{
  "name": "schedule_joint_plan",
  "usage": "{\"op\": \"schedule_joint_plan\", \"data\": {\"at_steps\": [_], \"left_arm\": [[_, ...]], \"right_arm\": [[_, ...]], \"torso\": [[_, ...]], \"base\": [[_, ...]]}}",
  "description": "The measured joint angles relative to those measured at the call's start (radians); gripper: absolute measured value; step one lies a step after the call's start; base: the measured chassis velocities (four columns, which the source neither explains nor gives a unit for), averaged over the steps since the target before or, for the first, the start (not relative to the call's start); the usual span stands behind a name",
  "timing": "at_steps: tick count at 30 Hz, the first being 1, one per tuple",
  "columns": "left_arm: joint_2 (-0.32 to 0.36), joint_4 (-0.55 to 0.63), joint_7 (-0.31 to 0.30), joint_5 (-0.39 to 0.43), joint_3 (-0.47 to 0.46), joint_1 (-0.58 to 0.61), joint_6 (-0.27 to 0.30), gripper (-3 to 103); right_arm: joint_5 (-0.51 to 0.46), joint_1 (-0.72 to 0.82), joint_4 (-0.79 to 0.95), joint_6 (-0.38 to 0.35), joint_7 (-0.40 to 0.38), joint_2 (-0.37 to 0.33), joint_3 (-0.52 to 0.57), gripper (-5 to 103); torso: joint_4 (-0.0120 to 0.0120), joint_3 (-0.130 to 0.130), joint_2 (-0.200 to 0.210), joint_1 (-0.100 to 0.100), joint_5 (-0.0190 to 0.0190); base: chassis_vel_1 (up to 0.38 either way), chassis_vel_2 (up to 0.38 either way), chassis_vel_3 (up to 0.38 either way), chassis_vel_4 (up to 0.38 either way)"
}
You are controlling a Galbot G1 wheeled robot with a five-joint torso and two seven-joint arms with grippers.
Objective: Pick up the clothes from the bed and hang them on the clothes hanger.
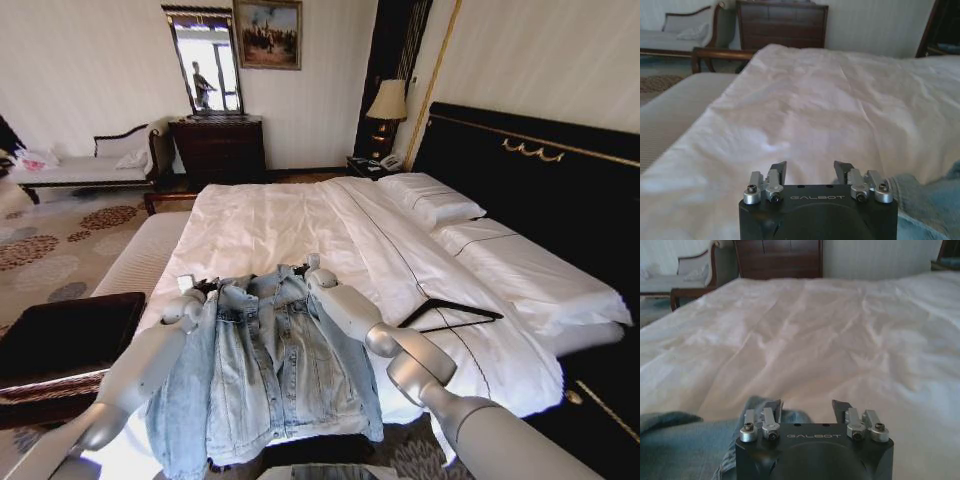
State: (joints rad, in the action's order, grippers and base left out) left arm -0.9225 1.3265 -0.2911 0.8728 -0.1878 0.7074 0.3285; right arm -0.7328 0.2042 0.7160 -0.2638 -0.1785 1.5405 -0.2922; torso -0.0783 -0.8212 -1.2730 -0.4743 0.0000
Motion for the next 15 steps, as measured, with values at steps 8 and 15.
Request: {"op": "schedule_joint_plan", "data": {"at_steps": [8,15], "left_arm": [[0.075,0.275,0.002,-0.020,-0.243,0.292,-0.045,88],[0.003,0.476,0.075,-0.175,-0.492,0.673,-0.151,98]], "right_arm": [[-0.027,0.096,0.370,-0.002,-0.036,-0.197,-0.082,88],[0.043,0.306,0.671,0.035,-0.019,-0.367,-0.060,100]], "torso": [[-0.0004,0.000,0.000,0.000,0.0003],[-0.0001,0.000,0.000,0.001,-0.0001]], "base": [[0.000,0.000,0.000,0.000],[0.000,0.000,0.000,0.000]]}}
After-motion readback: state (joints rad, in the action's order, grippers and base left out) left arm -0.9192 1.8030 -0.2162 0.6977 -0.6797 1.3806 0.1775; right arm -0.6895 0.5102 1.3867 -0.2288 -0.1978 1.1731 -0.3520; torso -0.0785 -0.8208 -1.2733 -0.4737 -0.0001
